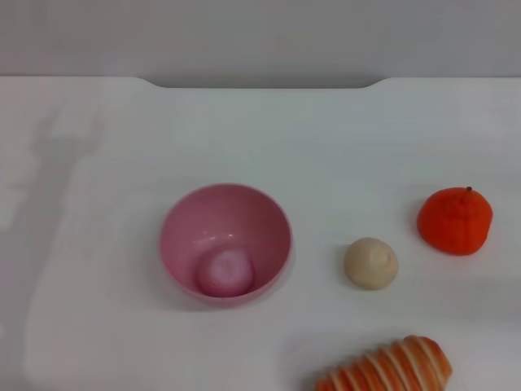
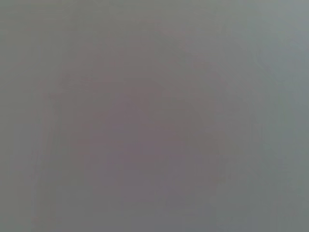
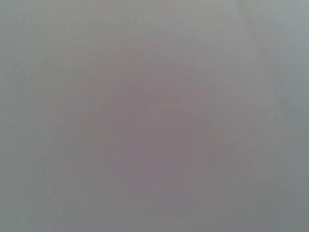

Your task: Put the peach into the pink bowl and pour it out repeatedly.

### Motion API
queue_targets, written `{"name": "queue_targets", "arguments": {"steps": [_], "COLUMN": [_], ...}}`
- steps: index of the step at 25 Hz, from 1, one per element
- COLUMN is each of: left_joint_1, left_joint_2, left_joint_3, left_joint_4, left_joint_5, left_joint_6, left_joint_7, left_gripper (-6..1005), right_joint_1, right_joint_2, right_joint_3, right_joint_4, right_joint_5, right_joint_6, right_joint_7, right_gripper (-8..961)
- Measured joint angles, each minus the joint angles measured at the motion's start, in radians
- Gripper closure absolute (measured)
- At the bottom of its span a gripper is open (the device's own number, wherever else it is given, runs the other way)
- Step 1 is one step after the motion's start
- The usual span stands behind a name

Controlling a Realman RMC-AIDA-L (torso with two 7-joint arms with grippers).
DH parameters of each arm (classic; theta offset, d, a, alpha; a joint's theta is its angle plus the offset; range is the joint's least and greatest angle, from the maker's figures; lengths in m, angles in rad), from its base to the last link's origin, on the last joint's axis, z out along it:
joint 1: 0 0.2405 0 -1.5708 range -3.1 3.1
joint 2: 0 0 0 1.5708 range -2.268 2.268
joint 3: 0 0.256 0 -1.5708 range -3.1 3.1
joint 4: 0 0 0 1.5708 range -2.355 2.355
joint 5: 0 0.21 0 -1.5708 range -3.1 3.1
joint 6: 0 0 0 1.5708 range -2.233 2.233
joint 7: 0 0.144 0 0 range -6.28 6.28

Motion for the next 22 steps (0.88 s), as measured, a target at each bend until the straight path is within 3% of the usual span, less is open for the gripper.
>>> {"name": "queue_targets", "arguments": {"steps": [6, 22], "left_joint_1": [0.082, 0.126], "left_joint_2": [0.002, 0.010], "left_joint_3": [-0.001, 0.043], "left_joint_4": [-0.079, -0.079], "left_joint_5": [-0.066, -0.064], "left_joint_6": [-0.004, 0.022], "left_joint_7": [0.065, 0.038], "left_gripper": [306, 295], "right_joint_1": [0.022, 0.105], "right_joint_2": [0.001, 0.000], "right_joint_3": [0.001, -0.026], "right_joint_4": [0.121, 0.231], "right_joint_5": [0.153, 0.157], "right_joint_6": [-0.054, -0.054], "right_joint_7": [-0.238, -0.254], "right_gripper": [473, 473]}}
